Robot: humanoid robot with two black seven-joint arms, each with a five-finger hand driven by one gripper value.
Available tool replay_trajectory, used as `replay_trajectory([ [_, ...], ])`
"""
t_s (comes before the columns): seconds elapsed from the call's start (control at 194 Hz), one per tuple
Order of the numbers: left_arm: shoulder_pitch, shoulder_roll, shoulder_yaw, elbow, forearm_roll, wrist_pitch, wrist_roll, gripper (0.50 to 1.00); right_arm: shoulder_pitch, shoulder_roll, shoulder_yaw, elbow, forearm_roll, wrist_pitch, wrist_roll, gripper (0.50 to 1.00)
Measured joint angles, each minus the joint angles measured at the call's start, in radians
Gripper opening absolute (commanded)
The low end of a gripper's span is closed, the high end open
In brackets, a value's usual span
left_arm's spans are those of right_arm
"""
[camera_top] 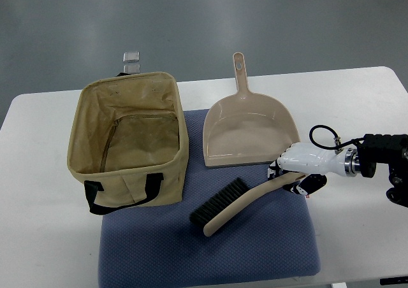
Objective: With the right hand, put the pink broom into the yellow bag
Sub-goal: 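Close the right hand around the beige brush handle, then lift the brush with the right hand up past the dustpan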
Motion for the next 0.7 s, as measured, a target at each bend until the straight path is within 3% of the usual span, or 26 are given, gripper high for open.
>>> replay_trajectory([
  [0.371, 0.000, 0.000, 0.000, 0.000, 0.000, 0.000, 0.000, 1.000, 0.035, -0.018, 0.016, -0.016, 0.006, -0.106, 0.004, 0.500],
  [0.701, 0.000, 0.000, 0.000, 0.000, 0.000, 0.000, 0.000, 1.000, 0.161, -0.111, 0.046, -0.016, 0.025, -0.149, 0.017, 0.500],
])
